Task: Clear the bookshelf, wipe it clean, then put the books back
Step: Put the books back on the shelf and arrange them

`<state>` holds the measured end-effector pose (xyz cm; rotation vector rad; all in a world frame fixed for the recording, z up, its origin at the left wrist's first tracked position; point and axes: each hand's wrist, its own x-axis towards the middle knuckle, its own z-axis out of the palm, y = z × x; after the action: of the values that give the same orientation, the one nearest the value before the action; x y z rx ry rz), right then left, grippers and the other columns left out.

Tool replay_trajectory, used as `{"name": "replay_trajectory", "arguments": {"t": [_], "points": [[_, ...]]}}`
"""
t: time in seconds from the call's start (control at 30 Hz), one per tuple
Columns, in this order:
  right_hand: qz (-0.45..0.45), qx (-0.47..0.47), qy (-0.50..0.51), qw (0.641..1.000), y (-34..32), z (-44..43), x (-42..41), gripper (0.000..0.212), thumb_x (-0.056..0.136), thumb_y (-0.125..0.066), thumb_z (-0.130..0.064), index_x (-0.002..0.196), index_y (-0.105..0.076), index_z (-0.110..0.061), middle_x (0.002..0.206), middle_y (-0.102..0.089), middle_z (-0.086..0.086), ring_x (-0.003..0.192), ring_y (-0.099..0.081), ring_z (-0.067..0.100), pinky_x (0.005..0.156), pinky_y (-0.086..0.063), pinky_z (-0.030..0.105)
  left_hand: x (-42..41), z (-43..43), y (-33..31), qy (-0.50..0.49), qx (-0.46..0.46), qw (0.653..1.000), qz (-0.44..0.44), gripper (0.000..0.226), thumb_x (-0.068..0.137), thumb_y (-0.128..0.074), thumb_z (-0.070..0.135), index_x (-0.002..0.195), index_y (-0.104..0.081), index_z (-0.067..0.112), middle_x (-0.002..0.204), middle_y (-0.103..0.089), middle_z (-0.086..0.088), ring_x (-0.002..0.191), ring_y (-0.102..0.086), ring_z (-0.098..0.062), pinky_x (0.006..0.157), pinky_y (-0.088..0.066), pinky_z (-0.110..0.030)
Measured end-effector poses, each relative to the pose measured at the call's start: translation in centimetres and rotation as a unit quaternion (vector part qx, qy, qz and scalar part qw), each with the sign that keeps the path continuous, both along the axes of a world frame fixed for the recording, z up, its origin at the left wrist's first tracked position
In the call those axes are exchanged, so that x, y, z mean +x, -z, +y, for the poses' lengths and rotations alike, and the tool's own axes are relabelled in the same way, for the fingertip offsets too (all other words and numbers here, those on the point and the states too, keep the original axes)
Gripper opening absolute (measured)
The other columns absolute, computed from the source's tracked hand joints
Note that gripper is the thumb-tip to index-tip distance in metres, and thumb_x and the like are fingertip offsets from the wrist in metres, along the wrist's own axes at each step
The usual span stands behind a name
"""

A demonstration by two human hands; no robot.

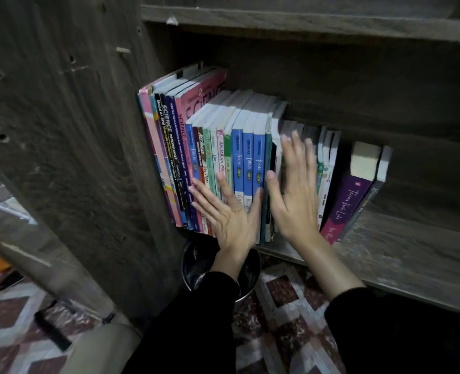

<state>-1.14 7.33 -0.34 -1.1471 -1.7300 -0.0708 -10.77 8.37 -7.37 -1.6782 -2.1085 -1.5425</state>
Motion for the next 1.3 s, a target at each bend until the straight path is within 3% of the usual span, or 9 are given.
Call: {"name": "replay_trajectory", "arguments": {"t": [0.23, 0.37, 0.47, 0.53, 0.67, 0.77, 0.93, 1.03, 1.3], "points": [[0.235, 0.026, 0.239, 0.942, 3.6, -1.9, 4.8, 0.066, 0.093, -0.040, -0.056, 0.147, -0.021, -0.023, 0.156, -0.014, 0.011, 0.142, -0.012, 0.026, 0.116, -0.005, 0.044, 0.4, -0.6, 0.7, 0.030, -0.038, 0.998, -0.025, 0.092, 0.085, -0.015, 0.080, 0.138, 0.041, 0.028, 0.146, 0.029, -0.027, 0.140, 0.023, -0.041, 0.113, 0.013, -0.055], [0.509, -0.117, 0.243, 0.817, 3.5, -0.1, 8.7, 0.056, 0.099, -0.033, -0.051, 0.148, -0.029, -0.024, 0.152, -0.032, 0.005, 0.140, -0.027, 0.023, 0.114, -0.021, 0.042, 0.3, -0.3, 0.7, 0.036, -0.056, 0.997, -0.029, 0.104, 0.077, -0.020, 0.087, 0.136, 0.042, 0.027, 0.147, 0.029, -0.032, 0.138, 0.030, -0.036, 0.113, 0.016, -0.054], [0.673, -0.268, 0.080, 0.684, 3.0, 1.4, 12.1, 0.048, 0.097, -0.033, -0.059, 0.123, -0.055, -0.026, 0.105, -0.062, 0.007, 0.083, -0.062, 0.016, 0.062, -0.050, 0.022, 0.3, -0.5, 0.7, 0.054, -0.044, 0.997, -0.030, 0.106, 0.076, -0.024, 0.087, 0.135, 0.043, 0.030, 0.147, 0.027, -0.035, 0.138, 0.031, -0.036, 0.112, 0.013, -0.059], [0.614, -0.375, 0.036, 0.693, 3.1, 1.9, 13.1, 0.056, 0.094, -0.030, -0.066, 0.097, -0.062, -0.020, 0.075, -0.068, 0.010, 0.055, -0.061, 0.012, 0.050, -0.045, 0.018, 0.3, -0.6, 0.7, 0.062, -0.032, 0.997, -0.025, 0.106, 0.078, -0.026, 0.085, 0.134, 0.044, 0.030, 0.145, 0.026, -0.038, 0.136, 0.033, -0.033, 0.111, 0.012, -0.061], [0.508, -0.435, 0.008, 0.744, 4.4, 3.8, 12.6, 0.066, 0.094, -0.021, -0.067, 0.083, -0.062, -0.016, 0.063, -0.070, 0.000, 0.066, -0.066, 0.017, 0.075, -0.049, 0.032, 0.4, -0.4, 0.6, 0.062, -0.028, 0.997, -0.021, 0.104, 0.078, -0.022, 0.085, 0.133, 0.045, 0.030, 0.144, 0.022, -0.042, 0.138, 0.025, -0.044, 0.110, 0.011, -0.059], [0.468, -0.425, -0.009, 0.775, 5.0, 4.9, 12.2, 0.067, 0.096, -0.015, -0.064, 0.093, -0.063, -0.017, 0.079, -0.070, 0.003, 0.080, -0.066, 0.019, 0.096, -0.047, 0.041, 0.5, -0.1, 0.8, 0.061, -0.024, 0.998, -0.022, 0.104, 0.077, -0.023, 0.086, 0.132, 0.046, 0.030, 0.143, 0.021, -0.044, 0.136, 0.023, -0.050, 0.110, 0.011, -0.058], [0.444, -0.420, 0.006, 0.792, 5.4, 5.3, 12.4, 0.062, 0.100, -0.013, -0.054, 0.102, -0.060, -0.012, 0.081, -0.064, 0.002, 0.071, -0.062, 0.013, 0.067, -0.048, 0.024, -0.3, 0.0, 1.2, 0.094, -0.045, 0.995, -0.003, 0.122, 0.054, -0.019, 0.100, 0.125, 0.052, 0.031, 0.135, 0.019, -0.053, 0.129, 0.035, -0.048, 0.107, 0.016, -0.062], [0.483, -0.404, 0.033, 0.776, 5.8, 5.1, 12.2, 0.054, 0.101, -0.023, -0.053, 0.120, -0.054, -0.013, 0.093, -0.067, 0.008, 0.084, -0.066, 0.021, 0.081, -0.052, 0.034, -0.9, -0.5, 1.1, 0.126, -0.055, 0.991, 0.009, 0.126, 0.048, -0.025, 0.100, 0.123, 0.053, 0.036, 0.133, 0.021, -0.054, 0.125, 0.040, -0.044, 0.104, 0.017, -0.062], [0.416, -0.230, 0.263, 0.840, 7.4, -1.0, 8.1, 0.050, 0.100, -0.043, -0.036, 0.146, -0.034, -0.018, 0.150, -0.036, 0.007, 0.138, -0.030, 0.025, 0.113, -0.022, 0.042, -4.2, -3.5, 5.0, 0.086, -0.042, 0.995, 0.019, 0.104, 0.082, -0.064, 0.046, 0.150, 0.014, 0.035, 0.155, 0.017, -0.021, 0.145, 0.014, -0.029, 0.118, 0.004, -0.039]]}}
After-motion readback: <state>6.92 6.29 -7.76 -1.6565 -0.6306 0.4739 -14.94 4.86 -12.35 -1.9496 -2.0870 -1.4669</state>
